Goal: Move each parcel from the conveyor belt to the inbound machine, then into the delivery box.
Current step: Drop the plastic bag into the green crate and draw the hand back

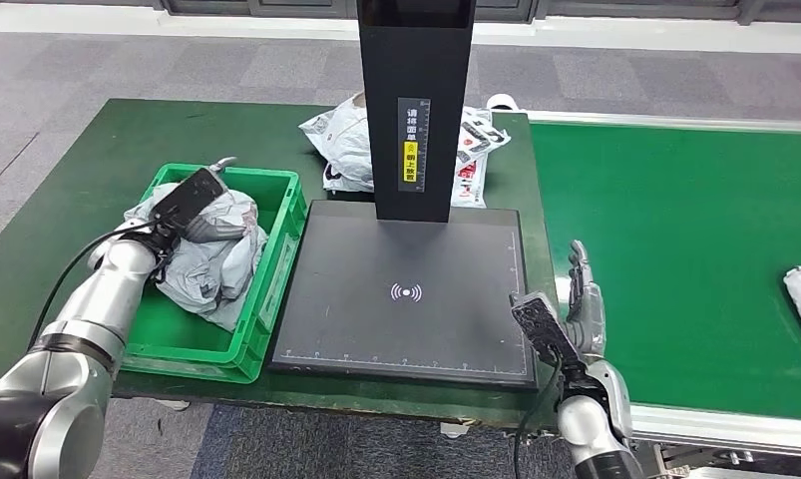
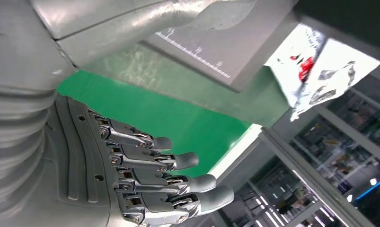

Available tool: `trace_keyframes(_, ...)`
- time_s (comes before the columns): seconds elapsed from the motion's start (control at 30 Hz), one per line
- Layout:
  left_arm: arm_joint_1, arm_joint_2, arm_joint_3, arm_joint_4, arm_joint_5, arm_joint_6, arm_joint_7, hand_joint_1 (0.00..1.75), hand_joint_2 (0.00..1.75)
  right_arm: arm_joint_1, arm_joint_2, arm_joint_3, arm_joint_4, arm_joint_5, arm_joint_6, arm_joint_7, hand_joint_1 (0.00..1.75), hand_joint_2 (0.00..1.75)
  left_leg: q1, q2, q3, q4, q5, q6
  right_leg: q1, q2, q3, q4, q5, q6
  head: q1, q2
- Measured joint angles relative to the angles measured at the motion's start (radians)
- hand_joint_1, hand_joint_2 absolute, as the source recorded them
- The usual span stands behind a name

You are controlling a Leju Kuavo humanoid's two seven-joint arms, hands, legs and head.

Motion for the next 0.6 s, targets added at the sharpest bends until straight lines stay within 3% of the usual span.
trace_keyframes(0.1,-0.024,0.024,-0.023,-0.019,0.003,-0.042,0.013,0.00,0.00,0.000,-0.002,-0.015,0.002,0.019,0.011,0.010,0.00,1.75,0.000,0.000,0.000,0.000,0.000,0.000,0.000,0.000,0.000,0.000,0.000,0.000,0.000,0.000)
trace_keyframes(0.37,-0.150,0.176,-0.228,-0.001,-0.116,-0.225,-0.048,0.00,0.00,-0.031,-0.014,-0.066,0.045,0.066,0.048,0.022,0.00,1.75,0.001,0.002,0.000,0.000,0.001,-0.001,0.001,0.001,-0.002,0.001,0.001,-0.002,0.000,0.000)
trace_keyframes(0.6,-0.283,0.253,-0.302,0.024,-0.001,-0.412,-0.129,0.00,0.00,-0.052,-0.024,-0.106,0.079,0.040,0.078,0.008,0.00,1.75,0.002,0.001,-0.002,0.000,0.001,-0.002,0.002,0.000,-0.002,0.001,0.001,-0.002,0.000,0.000)
